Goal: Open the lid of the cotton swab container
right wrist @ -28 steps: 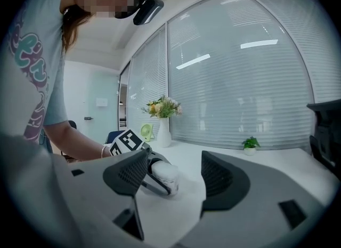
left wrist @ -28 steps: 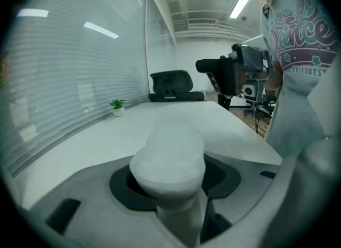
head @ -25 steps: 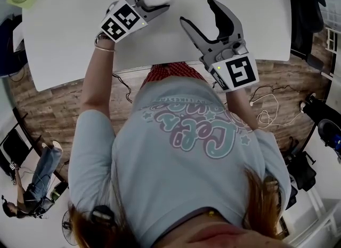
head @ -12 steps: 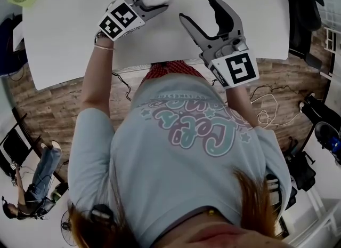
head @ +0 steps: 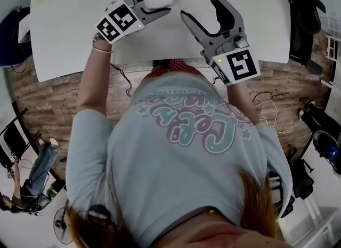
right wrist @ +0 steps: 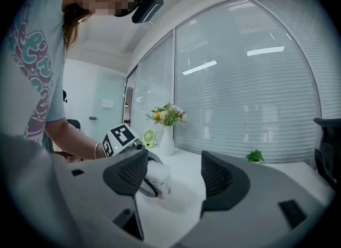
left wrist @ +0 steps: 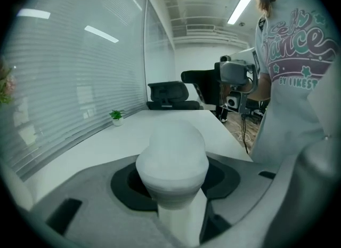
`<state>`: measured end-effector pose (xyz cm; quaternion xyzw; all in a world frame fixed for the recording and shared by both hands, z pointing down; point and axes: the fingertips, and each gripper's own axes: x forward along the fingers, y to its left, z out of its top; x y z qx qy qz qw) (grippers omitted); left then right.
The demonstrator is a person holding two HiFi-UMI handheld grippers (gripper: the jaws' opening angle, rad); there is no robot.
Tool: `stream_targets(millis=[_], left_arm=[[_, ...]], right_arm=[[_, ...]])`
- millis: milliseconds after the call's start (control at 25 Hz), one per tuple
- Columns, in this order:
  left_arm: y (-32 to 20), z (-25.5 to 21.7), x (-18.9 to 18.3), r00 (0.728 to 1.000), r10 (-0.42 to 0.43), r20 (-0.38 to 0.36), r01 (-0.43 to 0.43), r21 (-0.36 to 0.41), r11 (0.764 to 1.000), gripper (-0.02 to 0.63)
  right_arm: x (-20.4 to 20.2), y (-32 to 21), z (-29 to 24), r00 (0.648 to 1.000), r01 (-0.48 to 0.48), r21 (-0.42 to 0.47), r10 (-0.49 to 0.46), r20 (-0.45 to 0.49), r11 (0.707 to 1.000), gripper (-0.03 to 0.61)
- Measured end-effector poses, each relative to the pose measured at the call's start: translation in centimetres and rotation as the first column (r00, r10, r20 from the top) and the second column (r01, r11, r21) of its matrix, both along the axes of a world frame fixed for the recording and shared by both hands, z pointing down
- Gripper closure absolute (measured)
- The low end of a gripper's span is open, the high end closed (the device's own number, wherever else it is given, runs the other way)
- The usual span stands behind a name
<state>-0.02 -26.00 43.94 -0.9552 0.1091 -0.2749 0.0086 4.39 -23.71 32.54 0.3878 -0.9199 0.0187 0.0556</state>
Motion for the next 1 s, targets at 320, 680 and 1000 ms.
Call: stream_targets(millis=[320,680,1000], left_arm=[[2.1,-3.6,0.0,0.997,0.076,0.019,-0.076,0.018,0.997,0.413],[4.3,-7.3,0.4,0.994,0.105,0.016,-0.106,0.068,0.992,0.413],[6.9,-9.9,0.2,0.988,0.152,0.002,-0.152,0.038,0.988,0.413]], right_arm=[[-0.5,0.2,-1.4,1.0,0.02,0.031,-0.021,0.01,0.999,0.276],[-0.6,0.9,-2.8,0.999,0.043,0.087,-0.043,-0.006,0.995,0.276],[-0.6,0.9,-3.2,0.998,0.053,0.107,-0.051,-0.021,0.993,0.276]])
